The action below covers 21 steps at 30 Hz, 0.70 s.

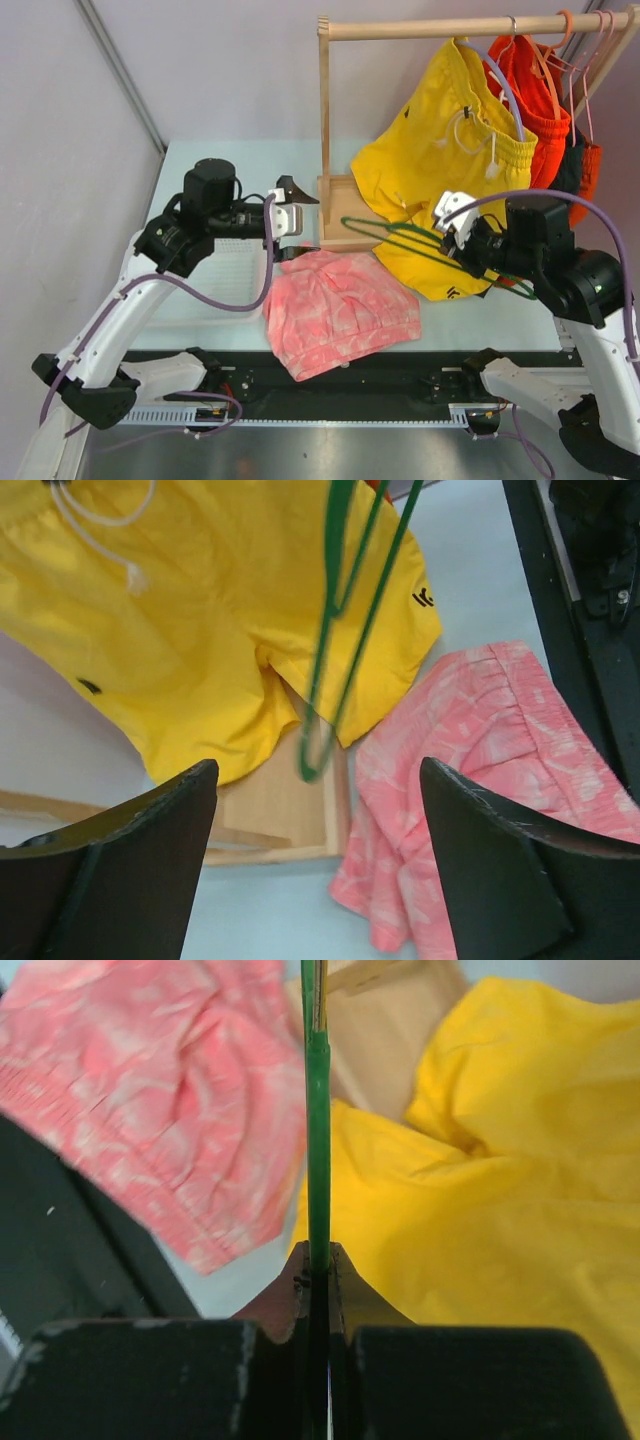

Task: Place the shorts on the hanger

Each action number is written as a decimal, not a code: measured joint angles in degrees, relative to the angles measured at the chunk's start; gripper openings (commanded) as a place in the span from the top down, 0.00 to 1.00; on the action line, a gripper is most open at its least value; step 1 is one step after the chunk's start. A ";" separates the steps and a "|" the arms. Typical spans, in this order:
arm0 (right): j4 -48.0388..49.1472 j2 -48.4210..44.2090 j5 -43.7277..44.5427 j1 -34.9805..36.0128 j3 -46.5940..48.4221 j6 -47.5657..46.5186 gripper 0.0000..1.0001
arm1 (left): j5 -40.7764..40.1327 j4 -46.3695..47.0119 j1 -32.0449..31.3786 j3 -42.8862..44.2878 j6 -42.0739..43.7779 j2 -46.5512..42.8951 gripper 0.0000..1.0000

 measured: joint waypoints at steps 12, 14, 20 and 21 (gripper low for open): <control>-3.21 6.38 0.44 9.90 -4.39 -6.91 1.00 | -2.51 -7.26 -13.25 10.14 11.74 5.70 0.27; -2.82 6.71 1.42 11.02 -4.42 -7.21 1.00 | -3.45 -6.95 -14.45 10.12 10.69 6.34 0.31; -2.29 6.91 3.72 12.98 -4.42 -7.87 1.00 | -5.79 -4.46 -16.26 10.12 5.11 8.90 0.52; -2.38 6.99 4.13 13.07 -4.44 -7.89 1.00 | -6.25 -4.00 -16.31 10.12 4.26 9.16 0.58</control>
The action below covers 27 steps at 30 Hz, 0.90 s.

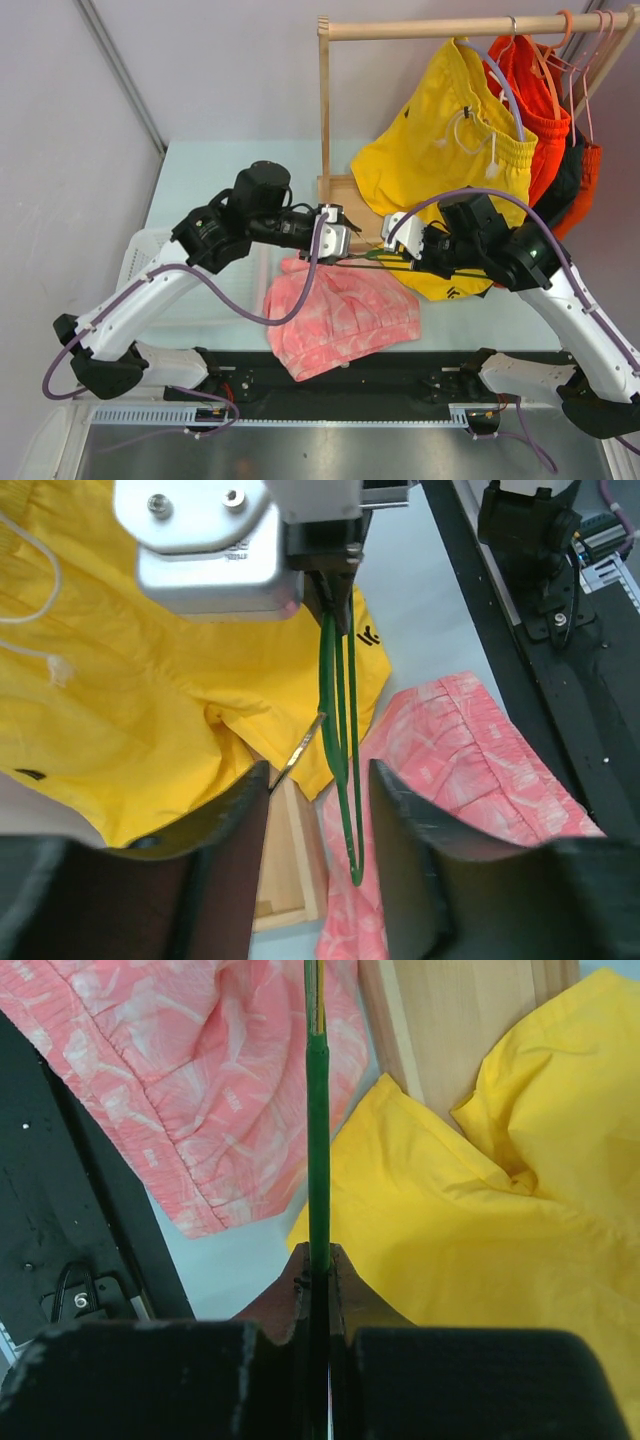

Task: Place the shorts on the hanger

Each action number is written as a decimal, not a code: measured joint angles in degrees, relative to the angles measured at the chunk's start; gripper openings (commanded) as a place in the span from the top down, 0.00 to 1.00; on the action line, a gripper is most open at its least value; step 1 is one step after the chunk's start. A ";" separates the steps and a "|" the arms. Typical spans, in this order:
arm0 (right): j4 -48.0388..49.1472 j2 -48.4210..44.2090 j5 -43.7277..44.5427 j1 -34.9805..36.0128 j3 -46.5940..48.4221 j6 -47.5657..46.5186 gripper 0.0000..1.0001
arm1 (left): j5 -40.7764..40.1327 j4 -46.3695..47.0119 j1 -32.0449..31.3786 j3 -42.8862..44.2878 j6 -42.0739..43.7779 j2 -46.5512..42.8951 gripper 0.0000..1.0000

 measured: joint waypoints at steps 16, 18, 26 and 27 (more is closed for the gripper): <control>-0.57 0.09 2.23 0.42 -1.05 -0.33 1.00 | -5.09 3.48 -0.17 -1.40 -10.54 0.42 0.56; -0.13 0.07 2.12 0.44 -1.05 -0.33 1.00 | -4.74 3.48 -0.15 -1.57 -11.30 0.35 0.29; 0.28 -3.98 -2.75 -0.46 -3.06 -0.37 1.00 | 0.90 -5.99 4.28 -18.03 3.48 -11.74 0.28; 0.02 -5.40 -4.13 -0.63 -4.17 -0.55 1.00 | 1.03 -9.20 3.39 -21.55 6.97 -14.82 0.28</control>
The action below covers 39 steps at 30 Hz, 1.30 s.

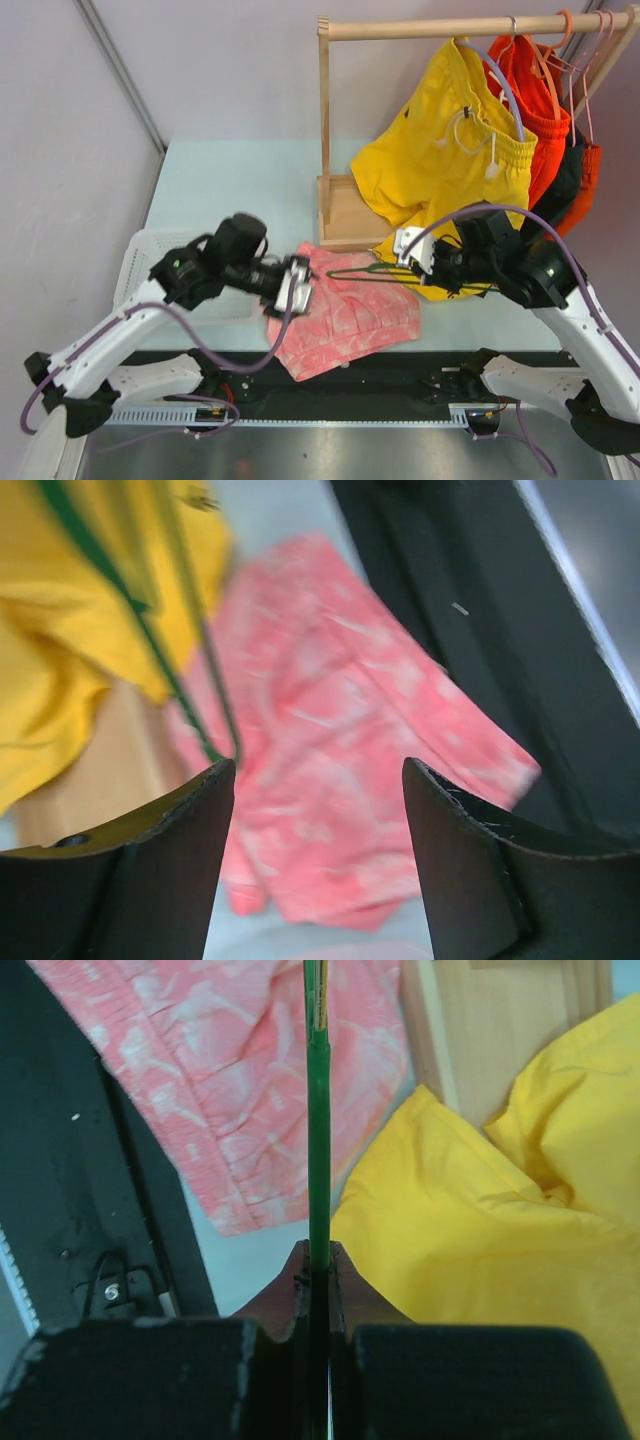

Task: Place the shorts on the hanger

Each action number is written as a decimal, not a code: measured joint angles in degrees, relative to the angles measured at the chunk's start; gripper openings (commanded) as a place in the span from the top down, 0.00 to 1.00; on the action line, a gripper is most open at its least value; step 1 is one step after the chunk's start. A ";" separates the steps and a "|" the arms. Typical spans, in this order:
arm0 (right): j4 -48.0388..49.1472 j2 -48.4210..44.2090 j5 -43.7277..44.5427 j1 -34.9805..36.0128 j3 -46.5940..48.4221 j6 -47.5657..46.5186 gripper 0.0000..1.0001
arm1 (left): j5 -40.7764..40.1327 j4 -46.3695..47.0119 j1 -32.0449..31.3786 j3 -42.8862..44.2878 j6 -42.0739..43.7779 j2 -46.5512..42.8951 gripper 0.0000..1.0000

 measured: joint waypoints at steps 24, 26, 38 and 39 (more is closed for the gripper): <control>-8.31 -19.85 -3.19 -0.22 -9.81 -6.86 1.00 | -29.07 14.69 -33.66 -32.72 -23.06 -3.48 0.27; -8.33 -20.96 -2.19 -0.61 -9.81 -6.86 1.00 | -30.82 14.80 -35.39 -32.41 -24.28 -1.53 0.26; -8.50 -24.90 -1.49 -5.11 -9.81 -6.62 1.00 | -42.75 13.16 -38.62 -31.58 -28.46 10.34 0.84; -8.52 -24.98 -1.70 -5.22 -9.81 -6.47 1.00 | -42.86 12.63 -38.36 -30.97 -28.48 10.29 0.88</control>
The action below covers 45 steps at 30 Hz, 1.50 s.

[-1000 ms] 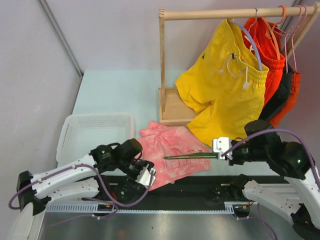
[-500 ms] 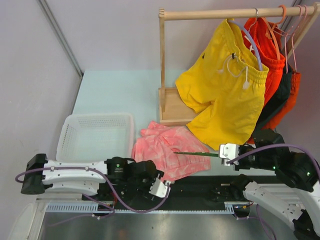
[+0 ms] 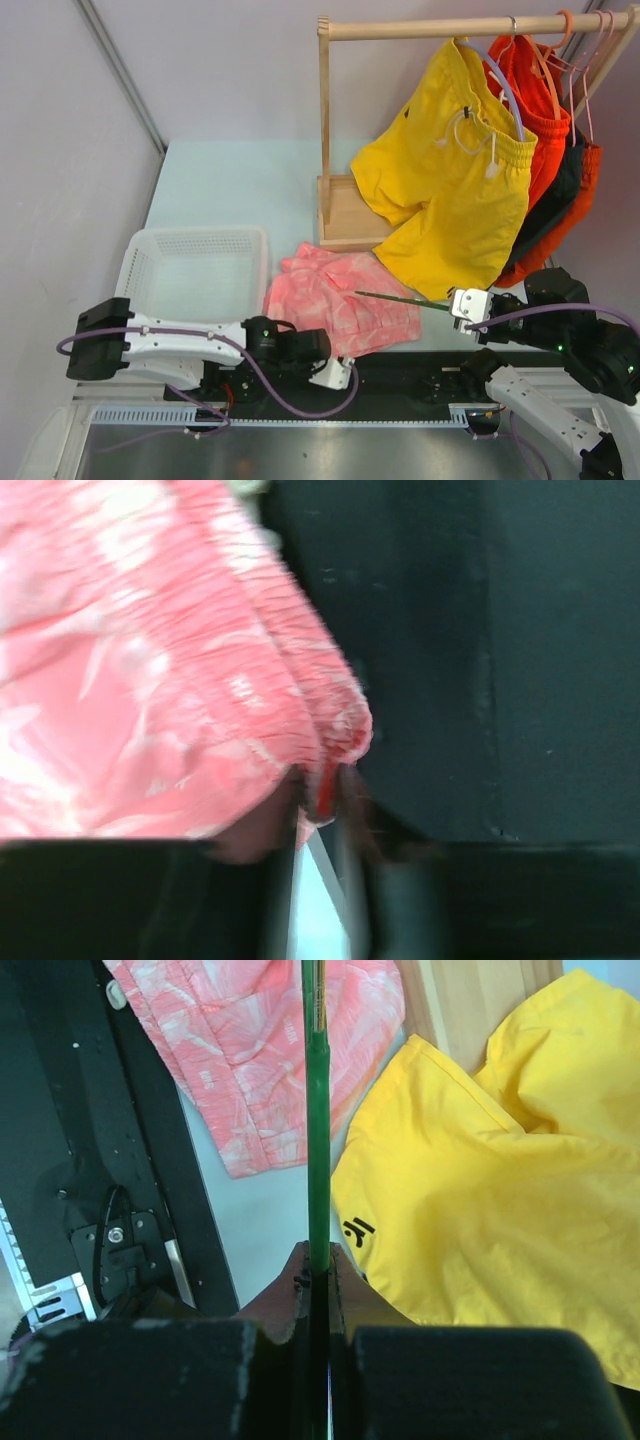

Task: Place the shorts on the hanger

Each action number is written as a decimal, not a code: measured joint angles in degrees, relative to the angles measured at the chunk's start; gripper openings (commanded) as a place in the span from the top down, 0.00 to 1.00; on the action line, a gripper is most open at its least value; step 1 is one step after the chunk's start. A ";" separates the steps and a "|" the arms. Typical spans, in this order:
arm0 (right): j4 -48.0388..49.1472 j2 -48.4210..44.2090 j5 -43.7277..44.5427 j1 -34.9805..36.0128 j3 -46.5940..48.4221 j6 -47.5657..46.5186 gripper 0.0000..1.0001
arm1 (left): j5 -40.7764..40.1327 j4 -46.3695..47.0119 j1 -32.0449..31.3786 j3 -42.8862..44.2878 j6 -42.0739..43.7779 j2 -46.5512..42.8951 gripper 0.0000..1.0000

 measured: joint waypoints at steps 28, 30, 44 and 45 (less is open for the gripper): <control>5.64 7.52 -15.13 -0.13 0.00 10.25 1.00 | 16.17 -10.56 42.25 24.90 11.15 -1.46 1.00; 5.62 7.76 -15.34 -0.13 0.00 10.67 1.00 | 16.57 -10.93 42.95 25.75 11.19 -0.37 1.00; 3.50 9.60 -6.73 -0.13 -3.43 10.62 1.00 | 18.60 -12.52 45.29 29.24 11.15 3.32 1.00; 3.65 9.62 -5.90 -0.13 -3.63 10.71 1.00 | 18.80 -12.52 45.40 29.33 11.15 3.41 1.00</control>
